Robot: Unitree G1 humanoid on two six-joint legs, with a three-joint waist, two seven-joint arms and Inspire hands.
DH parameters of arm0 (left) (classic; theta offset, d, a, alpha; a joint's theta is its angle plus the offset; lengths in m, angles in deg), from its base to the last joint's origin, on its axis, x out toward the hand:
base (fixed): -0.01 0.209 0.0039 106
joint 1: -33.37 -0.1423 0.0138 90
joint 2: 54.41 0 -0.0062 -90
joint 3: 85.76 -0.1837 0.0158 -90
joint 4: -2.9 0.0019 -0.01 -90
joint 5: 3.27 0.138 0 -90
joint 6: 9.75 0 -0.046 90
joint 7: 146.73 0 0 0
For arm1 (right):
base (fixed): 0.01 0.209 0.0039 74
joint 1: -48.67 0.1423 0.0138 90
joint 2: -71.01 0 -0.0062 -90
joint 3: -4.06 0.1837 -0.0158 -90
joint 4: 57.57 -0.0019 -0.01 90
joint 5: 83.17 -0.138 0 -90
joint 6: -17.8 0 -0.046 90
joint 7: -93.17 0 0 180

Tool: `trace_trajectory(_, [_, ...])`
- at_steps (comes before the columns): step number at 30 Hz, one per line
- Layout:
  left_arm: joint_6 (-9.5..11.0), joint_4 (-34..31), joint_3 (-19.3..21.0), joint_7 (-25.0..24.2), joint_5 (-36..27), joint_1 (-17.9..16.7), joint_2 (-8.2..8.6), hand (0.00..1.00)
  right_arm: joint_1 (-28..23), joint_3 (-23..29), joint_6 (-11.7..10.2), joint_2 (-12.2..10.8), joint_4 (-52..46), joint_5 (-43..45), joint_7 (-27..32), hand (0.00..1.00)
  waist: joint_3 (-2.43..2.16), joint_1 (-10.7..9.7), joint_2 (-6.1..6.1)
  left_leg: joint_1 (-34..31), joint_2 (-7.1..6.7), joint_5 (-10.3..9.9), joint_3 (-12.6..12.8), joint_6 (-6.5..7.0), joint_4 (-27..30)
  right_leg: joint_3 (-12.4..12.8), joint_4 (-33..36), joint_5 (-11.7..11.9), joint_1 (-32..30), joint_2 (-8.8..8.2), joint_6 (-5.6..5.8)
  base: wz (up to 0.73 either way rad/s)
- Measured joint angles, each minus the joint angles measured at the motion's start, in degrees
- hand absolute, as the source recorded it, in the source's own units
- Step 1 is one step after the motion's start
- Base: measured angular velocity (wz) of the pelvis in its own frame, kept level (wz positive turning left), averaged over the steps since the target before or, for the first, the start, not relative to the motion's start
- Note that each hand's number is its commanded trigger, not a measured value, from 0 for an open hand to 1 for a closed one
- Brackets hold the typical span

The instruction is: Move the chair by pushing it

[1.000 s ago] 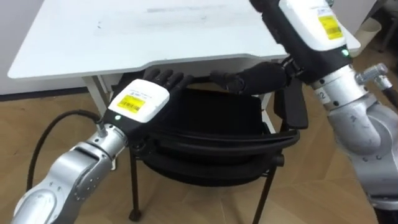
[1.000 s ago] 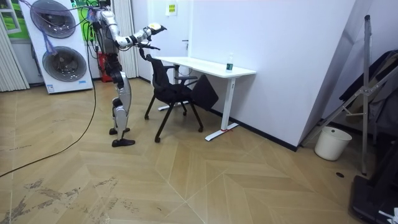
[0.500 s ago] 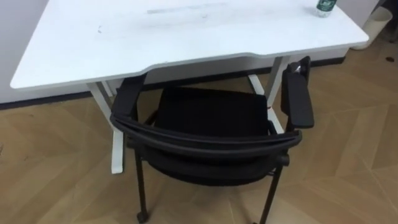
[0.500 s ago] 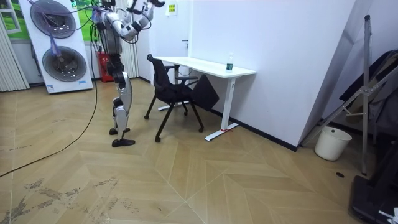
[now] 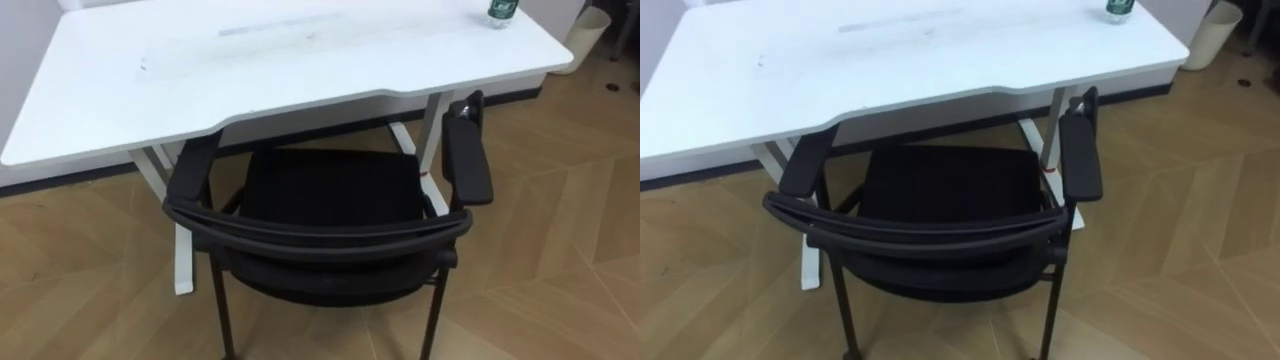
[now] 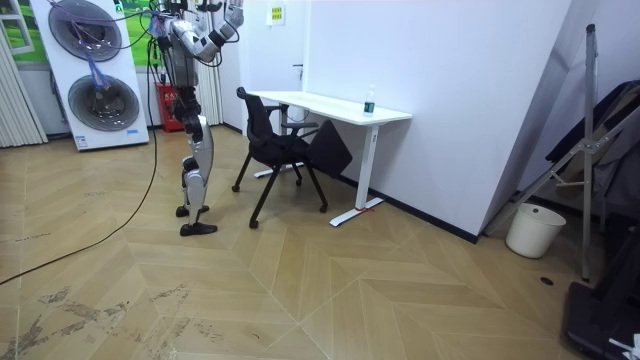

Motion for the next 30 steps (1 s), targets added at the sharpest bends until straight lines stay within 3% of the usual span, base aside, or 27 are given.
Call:
trace_trajectory(1, [0.04,-0.15,0.38,0.57,-4.05,-2.41,2.88,0.00,-4.08,1.65,0.36,-3.86,-2.14,-2.21,0.29,0.00,-0.05,-0.19,0.04,0.36,0.01,-0.14,0.06,0.02,-0.10,-0.01,0.05,-0.26,0.35,0.00,0.12,0.03])
trace_trajectory(2, [0.07,-0.52,0.48,1.29,-8.46,-5.75,6.97,0.00,-8.99,2.42,0.30,-9.31,-4.78,-4.15,0.72,0.00,-0.03,-0.29,0.34,0.80,-0.04,-0.22,0.04,0.08,-0.45,-0.06,0.25,-0.67,0.54,-0.02,0.27,0.07])
trace_trajectory(3, [0.10,-0.74,0.49,1.32,-10.21,-7.50,9.29,0.00,-11.69,2.44,0.32,-12.44,-5.80,-4.30,0.77,0.00,0.01,-0.29,0.47,0.92,-0.02,-0.28,0.02,0.10,-0.59,-0.06,0.37,-0.76,0.70,-0.02,0.29,0.00])
trace_trajectory(5, [0.26,-0.61,0.51,0.79,-15.87,-14.57,19.04,0.00,-20.60,-0.01,1.13,-24.63,-8.17,-5.77,0.07,0.00,0.15,0.63,0.72,1.99,0.20,-0.70,1.07,0.04,-0.61,1.23,1.79,-1.47,0.55,0.16,0.28,-0.22])
trace_trajectory(6, [0.30,-0.06,0.52,0.81,-17.62,-15.84,21.13,0.00,-21.99,-0.86,1.77,-26.93,-8.35,-6.43,-0.39,0.00,0.15,0.85,0.71,2.05,0.25,-0.99,1.37,0.00,-0.45,1.51,2.54,-1.86,0.30,0.14,0.33,-0.27])
trace_trajectory(7, [0.30,0.95,0.50,0.77,-21.15,-18.02,24.70,0.00,-24.54,-2.84,2.35,-30.97,-8.39,-7.12,-0.75,0.00,0.38,0.86,1.12,2.05,0.31,-1.38,1.64,-0.02,0.01,1.80,3.49,-2.32,0.05,0.11,0.24,-0.14])
trace_trajectory(8, [0.54,1.16,0.47,0.75,-23.28,-20.31,28.47,0.00,-26.90,-4.96,2.51,-34.73,-8.83,-7.76,-1.30,0.00,0.31,0.71,0.97,2.02,0.37,-1.43,1.72,-0.03,0.08,1.85,3.59,-2.45,-0.03,0.13,0.37,-0.08])
trace_trajectory(9, [1.04,1.34,0.34,0.74,-24.17,-21.64,30.33,0.00,-28.16,-6.10,2.48,-36.36,-8.83,-7.76,-1.67,0.00,0.33,0.65,0.97,1.93,0.38,-1.43,1.73,-0.03,0.08,1.92,3.58,-2.45,-0.14,0.15,0.37,-0.06])
trace_trajectory(11, [2.52,5.33,-1.62,-0.27,-27.45,-25.39,36.28,0.00,-32.62,-11.91,2.46,-41.63,-8.33,-7.78,-3.61,0.00,0.38,1.04,1.10,1.76,0.54,-1.50,2.27,-0.08,0.10,2.41,3.62,-2.22,-0.53,0.23,0.03,-0.10])
trace_trajectory(15, [3.08,16.13,-8.84,-2.28,-35.92,-28.15,41.35,0.00,-35.23,-19.94,1.96,-46.19,-0.75,-9.94,-8.76,0.00,0.31,1.21,0.98,1.38,0.61,-1.51,2.54,-0.06,0.01,2.98,3.58,-1.84,-1.04,-0.28,-0.08,-0.04])
trace_trajectory(16, [3.15,20.00,-12.40,-3.31,-38.14,-28.90,42.65,0.00,-35.09,-22.02,1.72,-46.93,4.22,-11.40,-10.40,0.00,0.23,1.51,0.84,1.33,0.66,-1.56,2.48,0.01,-0.08,2.86,3.43,-1.81,-1.07,-0.43,0.00,0.03])
trace_trajectory(17, [3.26,25.00,-16.27,-5.00,-39.65,-29.67,43.49,0.00,-35.03,-24.33,1.70,-47.05,10.16,-11.95,-12.37,0.00,0.17,1.54,0.76,1.38,0.64,-1.61,2.48,0.09,-0.20,2.55,3.23,-1.77,-0.97,-0.65,0.12,0.00])
trace_trajectory(20, [3.24,36.58,-21.58,-9.06,-42.37,-30.28,45.77,0.00,-33.80,-29.10,1.75,-47.39,24.69,-11.38,-16.46,0.00,0.03,1.65,0.54,1.60,0.53,-2.15,2.70,0.32,-0.25,2.72,3.07,-1.83,-0.79,-0.78,0.43,-0.06])
trace_trajectory(24, [1.83,46.40,-29.48,-14.45,-42.59,-30.99,46.18,0.00,-31.88,-35.43,2.70,-47.37,41.99,-8.90,-20.76,0.00,-0.05,1.23,0.23,1.75,0.37,-2.57,2.61,0.56,-0.19,2.27,2.90,-1.93,0.32,-0.69,0.69,0.06])
trace_trajectory(27, [-0.55,51.12,-33.67,-18.35,-42.21,-30.45,46.32,0.00,-27.44,-37.77,6.34,-47.55,52.09,-8.92,-24.16,0.00,0.04,0.05,0.23,2.93,0.17,-2.81,2.02,0.78,-0.29,1.24,1.81,-2.05,2.22,-0.71,1.02,0.13])
trace_trajectory(30, [-2.58,53.99,-36.77,-21.78,-41.12,-27.33,46.25,0.00,-23.16,-39.96,7.98,-47.51,56.92,-8.87,-26.14,0.00,0.19,-1.04,-0.02,3.55,-0.49,-2.88,1.12,0.81,-0.33,0.82,1.27,-2.46,2.97,-0.84,1.44,0.15])
